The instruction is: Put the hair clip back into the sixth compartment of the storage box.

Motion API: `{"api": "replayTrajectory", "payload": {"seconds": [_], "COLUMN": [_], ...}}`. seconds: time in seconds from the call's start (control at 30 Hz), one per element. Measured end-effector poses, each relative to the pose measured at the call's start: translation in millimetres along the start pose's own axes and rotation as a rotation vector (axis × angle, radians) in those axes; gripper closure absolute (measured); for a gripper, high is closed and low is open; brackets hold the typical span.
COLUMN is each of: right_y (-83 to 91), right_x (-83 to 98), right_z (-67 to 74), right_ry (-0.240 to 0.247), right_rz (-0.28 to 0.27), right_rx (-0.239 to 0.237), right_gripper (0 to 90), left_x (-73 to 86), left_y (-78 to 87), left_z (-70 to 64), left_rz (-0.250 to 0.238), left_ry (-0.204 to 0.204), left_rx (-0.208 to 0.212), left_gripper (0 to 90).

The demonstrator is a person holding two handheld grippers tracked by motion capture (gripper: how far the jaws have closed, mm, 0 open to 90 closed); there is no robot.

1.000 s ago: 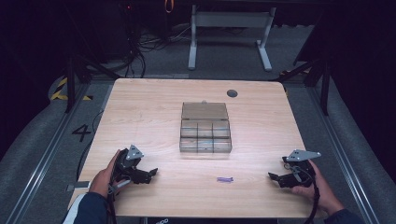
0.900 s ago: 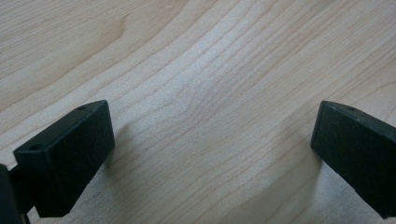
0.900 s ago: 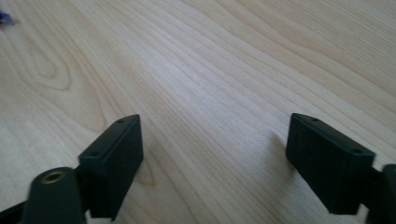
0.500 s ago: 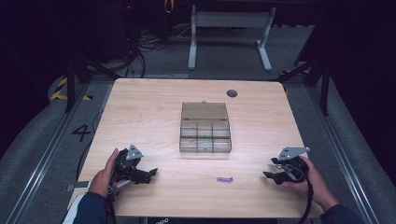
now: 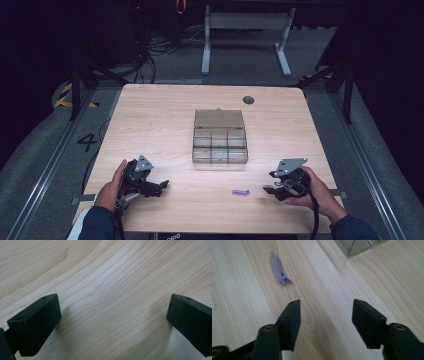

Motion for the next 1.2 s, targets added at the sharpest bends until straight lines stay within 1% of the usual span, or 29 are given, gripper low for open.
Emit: {"api": "replayTrajectory", "payload": {"seconds": [0.07, 0.17, 0.2, 0.33, 0.4, 0.43, 0.5, 0.6, 0.67, 0.73, 0.8, 0.87, 0.93, 0.97, 1.03, 1.07, 1.13, 1.17, 1.2], "right_y": [-3.9, -10.9, -13.2, -27.7, -34.8, -39.0, -47.5, -54.5, -57.9, -62.3, -66.1, -67.2, -66.7, -66.6, -66.3, -66.4, -66.6, -66.7, -66.7], "right_x": [-5.8, -14.4, -16.7, -29.4, -33.5, -35.2, -38.1, -40.2, -41.5, -42.8, -42.9, -43.4, -43.3, -43.2, -42.8, -43.1, -43.9, -44.3, -44.6], "right_z": [5.0, 12.3, 14.1, 24.7, 29.0, 31.1, 35.5, 38.7, 40.0, 40.4, 41.1, 40.7, 40.6, 40.0, 39.6, 39.6, 39.6, 38.7, 38.6], "right_ry": [0.016, 0.055, 0.063, 0.112, 0.128, 0.141, 0.16, 0.173, 0.169, 0.178, 0.173, 0.172, 0.171, 0.169, 0.155, 0.157, 0.161, 0.164, 0.163], "right_rz": [0.005, 0.019, 0.022, 0.052, 0.064, 0.075, 0.087, 0.104, 0.105, 0.111, 0.119, 0.112, 0.12, 0.121, 0.125, 0.128, 0.138, 0.144, 0.146], "right_rx": [-0.024, -0.064, -0.071, -0.118, -0.132, -0.138, -0.166, -0.18, -0.186, -0.183, -0.188, -0.201, -0.21, -0.212, -0.23, -0.235, -0.238, -0.249, -0.249], "right_gripper": [44.4, 46.5, 47.2, 49.3, 49.7, 50.7, 53.5, 56.6, 59.7, 61.5, 64.5, 66.2, 68.8, 71.4, 75.4, 79.7, 83.2, 83.5, 83.9], "left_x": [0.0, 0.0, 0.0, 0.0, 0.0, 0.0, 0.0, 0.0, 0.0, 0.0, 0.0, 0.0, 0.0, 0.0, 0.0, 0.0, 0.0, 0.0, 0.0], "left_y": [0.0, 0.0, 0.0, 0.0, 0.0, 0.0, 0.0, 0.0, 0.0, 0.0, 0.0, 0.0, 0.0, 0.0, 0.0, 0.0, 0.0, 0.0, 0.0], "left_z": [0.0, 0.0, 0.0, 0.1, 0.0, 0.1, 0.1, 0.0, 0.1, 0.1, 0.1, 0.1, 0.1, 0.0, 0.0, 0.1, 0.1, 0.1, 0.1], "left_rz": [0.0, 0.0, 0.0, 0.001, 0.0, 0.0, 0.0, 0.0, 0.0, 0.0, 0.001, 0.0, 0.001, 0.0, 0.001, 0.001, 0.001, 0.001, 0.001], "left_ry": [-0.001, 0.0, 0.0, -0.002, 0.0, -0.001, -0.001, 0.0, -0.001, -0.001, -0.002, -0.002, -0.002, -0.001, -0.001, -0.002, -0.002, -0.002, -0.002], "left_rx": [0.0, 0.0, 0.0, 0.0, 0.0, 0.0, 0.0, 0.0, 0.0, 0.0, 0.001, 0.001, 0.001, 0.0, 0.0, 0.0, 0.001, 0.001, 0.001], "left_gripper": [0.0, 0.0, 0.0, 0.0, 0.0, 0.0, 0.0, 0.0, 0.0, 0.0, 0.0, 0.0, 0.0, 0.0, 0.0, 0.0, 0.0, 0.0, 0.0]}}
Point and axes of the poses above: each handheld gripper's, and its own axes: y roughly backward along the jaws, x roughly out of its underside, z roughly to its left, the point moved 2 cm from there along -y, roughly forward along the jaws, and after that the axes turned 11 degrees about -z, right-handed, at the moved point
